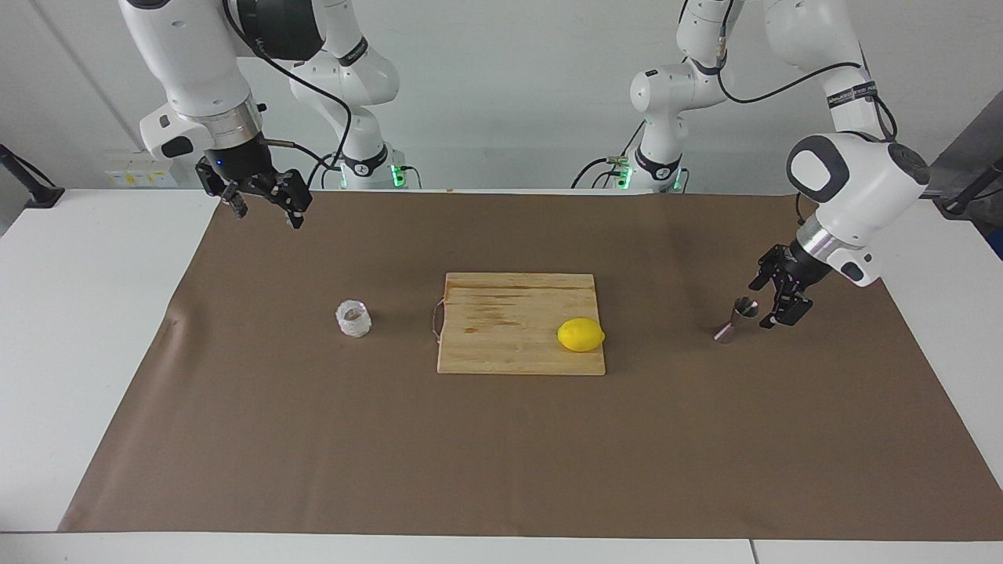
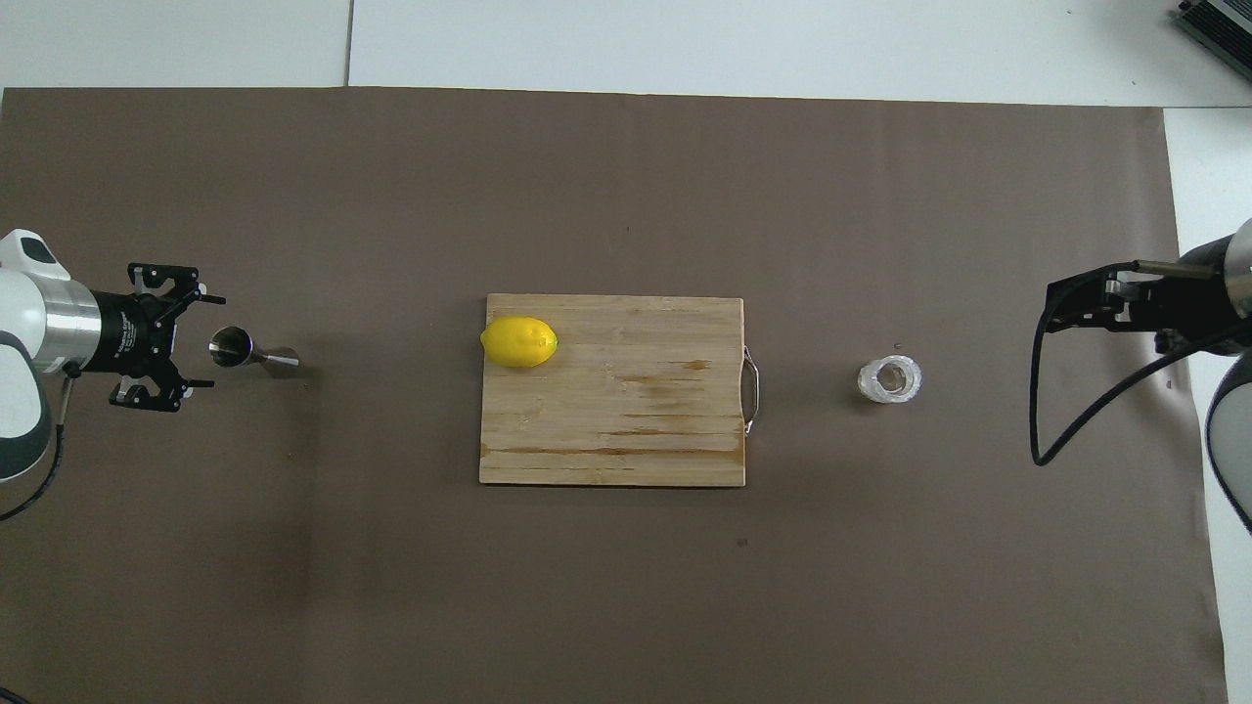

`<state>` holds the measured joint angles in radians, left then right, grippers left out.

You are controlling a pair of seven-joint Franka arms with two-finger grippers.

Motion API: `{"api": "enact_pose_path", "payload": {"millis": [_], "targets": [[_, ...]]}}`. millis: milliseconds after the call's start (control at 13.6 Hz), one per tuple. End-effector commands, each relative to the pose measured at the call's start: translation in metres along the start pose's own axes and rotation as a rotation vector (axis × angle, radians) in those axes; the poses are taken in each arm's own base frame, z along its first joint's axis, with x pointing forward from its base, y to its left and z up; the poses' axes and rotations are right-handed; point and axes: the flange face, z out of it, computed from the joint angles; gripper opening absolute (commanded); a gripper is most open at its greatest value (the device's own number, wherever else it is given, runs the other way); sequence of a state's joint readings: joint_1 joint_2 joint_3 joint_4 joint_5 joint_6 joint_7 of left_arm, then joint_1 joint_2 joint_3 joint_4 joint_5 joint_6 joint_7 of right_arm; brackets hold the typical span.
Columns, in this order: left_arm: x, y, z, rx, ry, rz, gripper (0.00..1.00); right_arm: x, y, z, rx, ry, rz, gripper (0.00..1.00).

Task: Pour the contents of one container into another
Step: 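Move the open left gripper to the small metal cup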

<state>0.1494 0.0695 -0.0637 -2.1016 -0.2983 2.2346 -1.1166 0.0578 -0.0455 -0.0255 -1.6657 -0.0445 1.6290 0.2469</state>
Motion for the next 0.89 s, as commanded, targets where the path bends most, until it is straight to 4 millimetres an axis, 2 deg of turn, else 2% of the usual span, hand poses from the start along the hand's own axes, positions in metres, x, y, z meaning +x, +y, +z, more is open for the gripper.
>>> {"api": "enact_pose_path", "payload": {"millis": [0,148,812], "targets": [[-0.001,0.003,0.013,-0.033,-0.011,-0.039,1.0,-0.004,0.003,-0.002,0.027,-0.011,-0.01,1.0],[-0.003,0.006,0.019,-0.041,-0.007,-0.049,1.0,-0.003,0.003,-0.002,0.028,-0.01,-0.01,1.0],[-0.012,0.006,0.022,-0.024,-0.015,-0.022,1.0,-0.004,0.003,-0.002,0.027,-0.011,-0.01,1.0]]}}
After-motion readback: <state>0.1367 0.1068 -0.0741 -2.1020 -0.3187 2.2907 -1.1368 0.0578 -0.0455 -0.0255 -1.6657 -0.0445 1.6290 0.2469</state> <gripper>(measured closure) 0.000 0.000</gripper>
